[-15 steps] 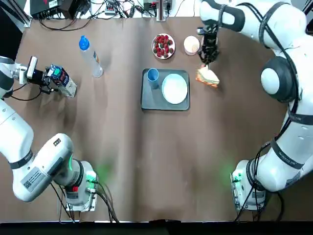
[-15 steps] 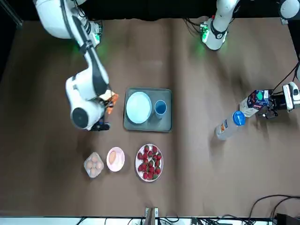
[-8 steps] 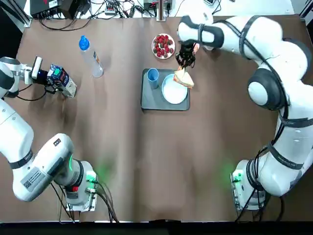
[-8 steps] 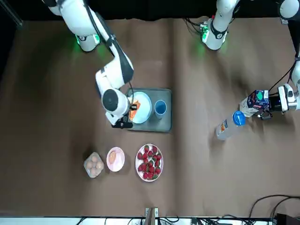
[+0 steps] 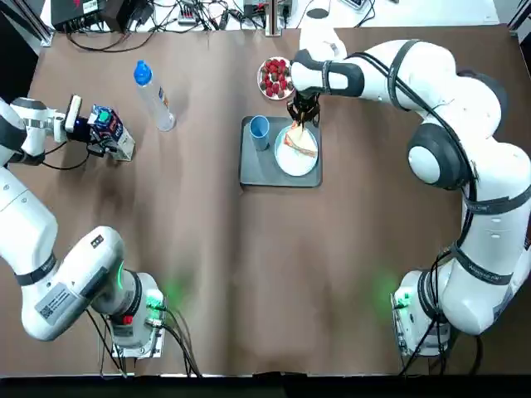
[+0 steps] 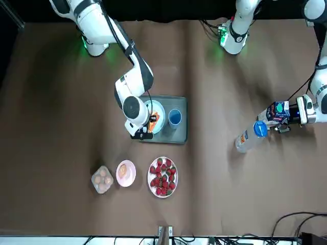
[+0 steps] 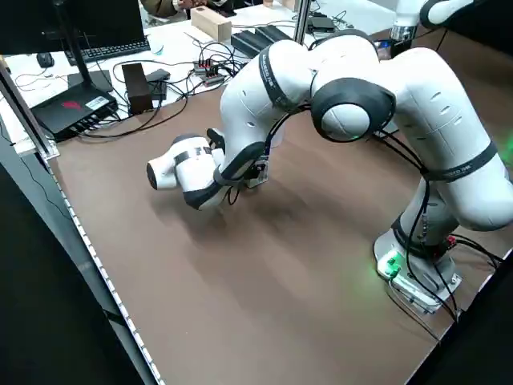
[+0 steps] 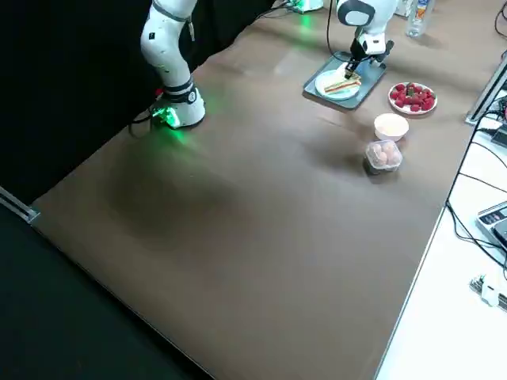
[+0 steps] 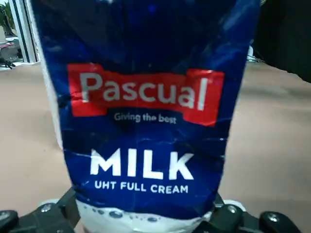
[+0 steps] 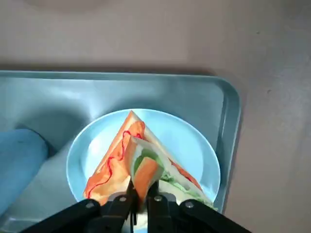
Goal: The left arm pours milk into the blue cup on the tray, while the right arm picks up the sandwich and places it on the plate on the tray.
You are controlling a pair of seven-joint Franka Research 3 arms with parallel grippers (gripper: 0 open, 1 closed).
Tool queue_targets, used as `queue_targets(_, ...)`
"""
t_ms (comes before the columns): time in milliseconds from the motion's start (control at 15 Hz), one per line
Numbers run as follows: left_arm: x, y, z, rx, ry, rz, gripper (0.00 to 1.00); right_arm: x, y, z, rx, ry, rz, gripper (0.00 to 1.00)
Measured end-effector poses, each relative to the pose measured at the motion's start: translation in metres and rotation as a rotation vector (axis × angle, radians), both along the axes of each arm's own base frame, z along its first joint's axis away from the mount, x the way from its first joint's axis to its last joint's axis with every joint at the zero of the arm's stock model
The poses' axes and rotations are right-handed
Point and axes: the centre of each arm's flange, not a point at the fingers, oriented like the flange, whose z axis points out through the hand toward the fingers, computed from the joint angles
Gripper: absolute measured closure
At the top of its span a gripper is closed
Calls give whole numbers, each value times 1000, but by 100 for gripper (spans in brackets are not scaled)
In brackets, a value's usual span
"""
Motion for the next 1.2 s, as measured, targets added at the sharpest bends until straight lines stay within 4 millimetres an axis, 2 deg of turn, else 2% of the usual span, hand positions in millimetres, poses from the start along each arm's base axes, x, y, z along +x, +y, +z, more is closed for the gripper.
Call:
queue_targets(133,0,0,0,-2,-5,1,1,-2,0,-11,-9,12,2,86)
queue_targets(200,0,-1,0,-2,-6,1,6,-3,1,-14,-12,15,3,86)
queue_targets(267,0,0,0,-2,-8,1,16,-3,1,-15,-13,17,4,83)
queue_targets(400,0,0,0,-2,-11,2,36,-4,3,-14,-11,15,7,67)
queue_targets(467,1,0,1,-1,-12,2,42,-4,4,-13,-10,13,7,58)
queue_targets(600,5,4,11,12,-29,4,44,-2,5,-10,-6,8,7,39)
queue_targets(667,10,8,24,29,-42,6,44,-1,6,-8,-3,5,7,30)
queue_targets(733,17,13,43,52,-48,13,44,0,6,-5,-1,2,6,22)
queue_targets(867,30,24,97,103,-65,25,44,4,2,5,-2,5,2,5)
queue_targets(1000,38,27,162,175,-80,29,44,16,-14,31,-4,22,-8,4)
queue_targets(1133,45,11,231,273,-78,8,44,34,-49,67,4,48,3,4)
queue_targets(1200,52,-25,300,379,-64,-19,44,55,-106,101,28,69,32,4)
